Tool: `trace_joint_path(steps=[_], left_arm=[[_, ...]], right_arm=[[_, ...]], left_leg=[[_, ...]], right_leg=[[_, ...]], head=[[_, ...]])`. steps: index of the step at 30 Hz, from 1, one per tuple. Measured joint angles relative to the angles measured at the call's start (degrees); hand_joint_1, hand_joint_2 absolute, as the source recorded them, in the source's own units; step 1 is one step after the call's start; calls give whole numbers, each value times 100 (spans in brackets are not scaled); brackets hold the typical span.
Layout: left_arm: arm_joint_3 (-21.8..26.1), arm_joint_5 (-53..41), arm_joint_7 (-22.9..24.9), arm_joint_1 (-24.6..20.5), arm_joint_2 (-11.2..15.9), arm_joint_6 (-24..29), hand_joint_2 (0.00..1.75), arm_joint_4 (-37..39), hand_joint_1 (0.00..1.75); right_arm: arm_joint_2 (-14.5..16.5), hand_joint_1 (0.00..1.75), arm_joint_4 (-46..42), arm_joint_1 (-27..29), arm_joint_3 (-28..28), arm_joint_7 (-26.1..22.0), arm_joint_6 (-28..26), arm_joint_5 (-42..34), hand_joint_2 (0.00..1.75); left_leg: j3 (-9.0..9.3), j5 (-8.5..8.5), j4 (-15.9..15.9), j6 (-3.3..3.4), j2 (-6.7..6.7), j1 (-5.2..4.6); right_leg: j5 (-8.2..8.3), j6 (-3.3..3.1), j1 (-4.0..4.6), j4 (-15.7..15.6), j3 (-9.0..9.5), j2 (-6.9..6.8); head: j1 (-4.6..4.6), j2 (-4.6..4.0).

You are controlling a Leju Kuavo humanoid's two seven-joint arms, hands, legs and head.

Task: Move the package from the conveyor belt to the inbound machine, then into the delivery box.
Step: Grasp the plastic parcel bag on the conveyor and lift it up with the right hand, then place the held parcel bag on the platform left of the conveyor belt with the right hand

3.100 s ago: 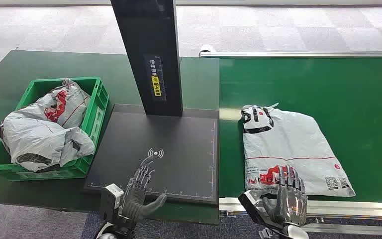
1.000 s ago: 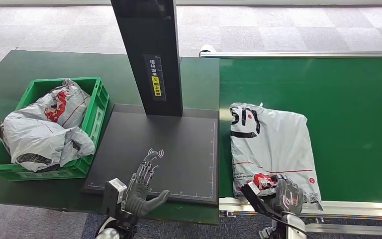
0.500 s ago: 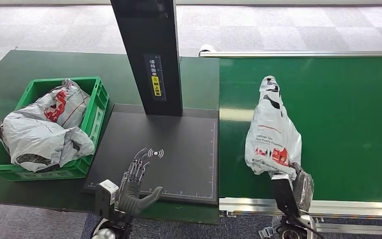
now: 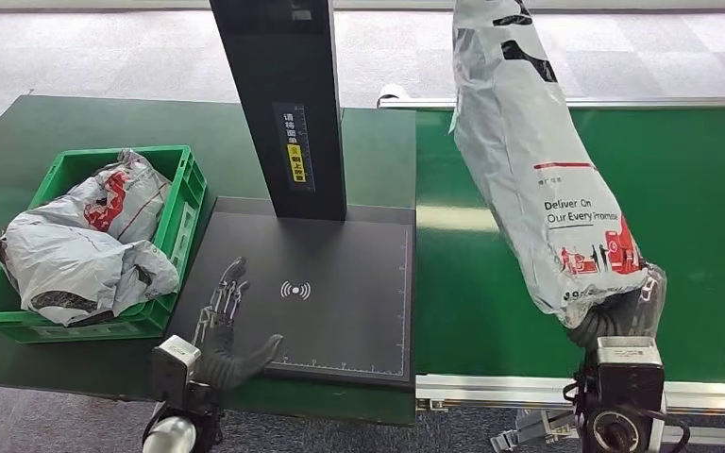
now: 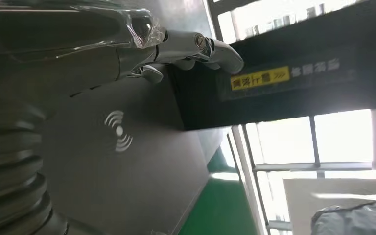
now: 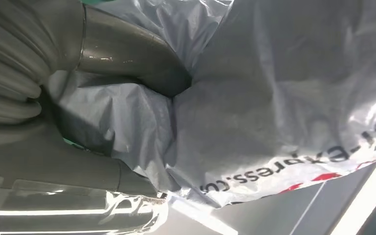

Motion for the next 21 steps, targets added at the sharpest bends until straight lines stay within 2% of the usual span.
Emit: trace_joint_path(steps=[3, 9, 15, 21], left_arm=[[255, 9, 79, -162, 73, 27, 175, -122, 0], [598, 7, 105, -248, 144, 63, 175, -247, 0], [868, -3, 60, -250, 225, 205, 175, -312, 0], [995, -12, -37, -333, 357, 260, 175, -246, 0]], right_arm=[[-137, 175, 99, -522, 387, 281, 361, 89, 175], [-258, 175, 453, -1115, 1131, 542, 341, 340, 175], [-295, 175, 1379, -1572, 2243, 902, 170, 1465, 175], [-334, 175, 2278, -2108, 3119, 1113, 199, 2039, 175]], left_leg=[[7, 3, 0, -1, 2, 1], [1, 9, 0, 2, -5, 2], [-1, 8, -1, 2, -3, 2], [1, 10, 0, 2, -5, 2]], right_leg=[[2, -3, 1, 0, 2, 1], [2, -4, 5, 3, 0, -8], [2, -4, 4, 2, -5, -4], [2, -4, 6, 3, -5, -6]], head=[[-1, 0], [1, 0], [0, 0], [1, 0]])
